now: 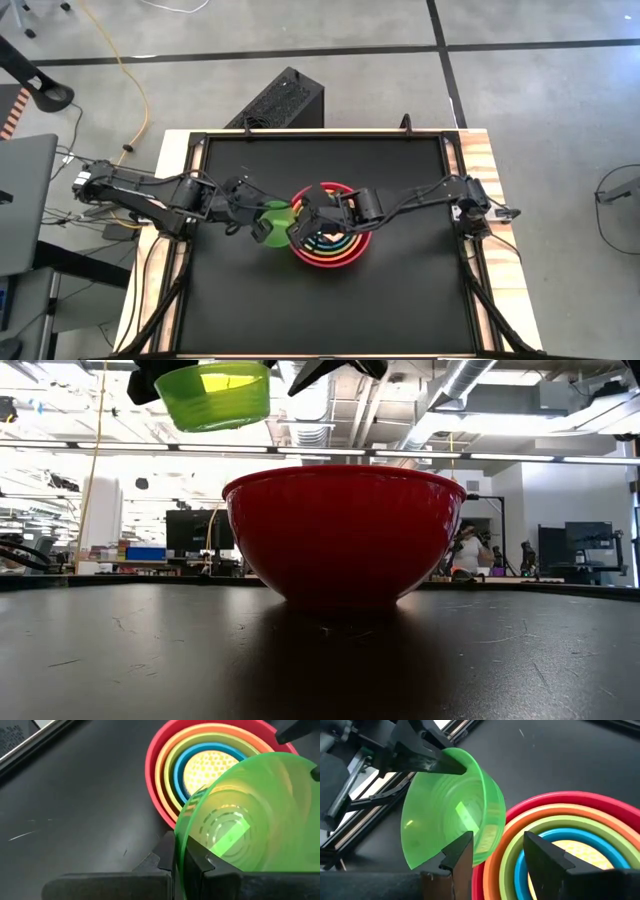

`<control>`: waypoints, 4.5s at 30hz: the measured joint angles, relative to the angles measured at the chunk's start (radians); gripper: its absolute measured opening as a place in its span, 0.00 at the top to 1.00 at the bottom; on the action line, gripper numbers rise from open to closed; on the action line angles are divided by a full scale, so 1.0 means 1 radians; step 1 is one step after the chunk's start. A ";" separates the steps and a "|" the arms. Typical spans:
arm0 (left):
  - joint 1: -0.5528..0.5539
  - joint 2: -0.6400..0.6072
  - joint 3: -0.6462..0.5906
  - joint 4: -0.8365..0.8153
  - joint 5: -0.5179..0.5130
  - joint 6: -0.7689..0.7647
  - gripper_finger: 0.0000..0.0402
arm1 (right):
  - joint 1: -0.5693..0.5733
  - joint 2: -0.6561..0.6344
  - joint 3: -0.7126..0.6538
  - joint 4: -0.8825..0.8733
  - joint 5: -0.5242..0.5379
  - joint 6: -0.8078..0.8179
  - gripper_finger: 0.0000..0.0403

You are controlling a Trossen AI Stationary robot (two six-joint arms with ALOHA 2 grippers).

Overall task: Nest bowls inside each other
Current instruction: Stack the green bowl on top of the yellow bowl, then return to Home Position

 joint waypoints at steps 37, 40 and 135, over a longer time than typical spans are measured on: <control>0.012 -0.177 -0.001 0.182 -0.016 0.239 0.67 | -0.081 0.004 -0.034 -0.384 -0.052 -0.191 1.00; -0.012 -0.311 -0.050 0.173 -0.112 0.236 0.67 | -0.108 0.002 -0.077 -0.364 -0.070 -0.219 1.00; -0.057 -0.863 -0.944 1.142 0.001 0.360 0.71 | -0.192 -1.305 -1.646 1.085 -0.470 -0.541 0.76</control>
